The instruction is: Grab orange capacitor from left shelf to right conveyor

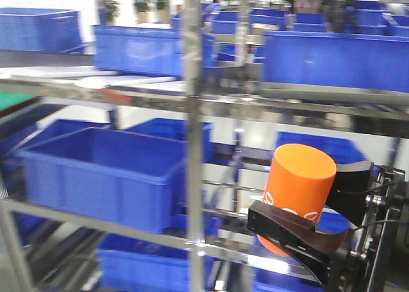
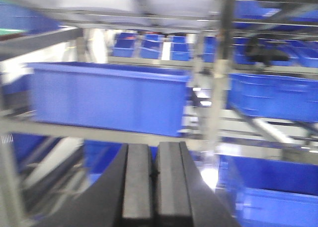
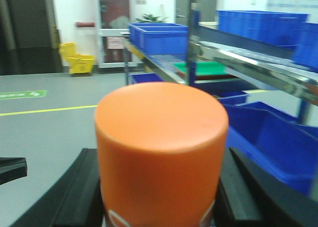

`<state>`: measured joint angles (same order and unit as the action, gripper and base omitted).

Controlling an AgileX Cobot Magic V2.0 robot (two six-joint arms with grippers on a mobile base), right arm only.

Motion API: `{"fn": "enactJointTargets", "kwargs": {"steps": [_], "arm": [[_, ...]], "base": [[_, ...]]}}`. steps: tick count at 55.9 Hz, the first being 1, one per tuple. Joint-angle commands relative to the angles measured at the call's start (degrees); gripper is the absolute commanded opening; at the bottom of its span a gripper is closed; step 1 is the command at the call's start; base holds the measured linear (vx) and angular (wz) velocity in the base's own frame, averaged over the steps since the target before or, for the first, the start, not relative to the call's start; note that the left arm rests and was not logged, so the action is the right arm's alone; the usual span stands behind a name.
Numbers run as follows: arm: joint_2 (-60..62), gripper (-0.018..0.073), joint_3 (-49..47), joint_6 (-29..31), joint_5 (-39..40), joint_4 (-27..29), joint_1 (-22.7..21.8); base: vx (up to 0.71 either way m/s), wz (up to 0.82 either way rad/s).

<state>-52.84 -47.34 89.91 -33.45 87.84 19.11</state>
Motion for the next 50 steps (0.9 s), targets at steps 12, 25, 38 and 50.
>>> {"fn": "enactJointTargets", "kwargs": {"steps": [12,25,38,50], "arm": [[0.7,-0.0011,-1.7,0.8,-0.3,3.1,-0.2],[0.7,-0.0011,-1.7,0.8,-0.3,3.1,-0.2],[0.7,-0.0011,-1.7,0.8,-0.3,3.1,-0.2],[0.7,-0.0011,-1.7,0.8,-0.4,3.1,-0.2]], "base": [[-0.03,0.70],[0.00,0.78],[0.03,0.77],[0.07,0.72]]}}
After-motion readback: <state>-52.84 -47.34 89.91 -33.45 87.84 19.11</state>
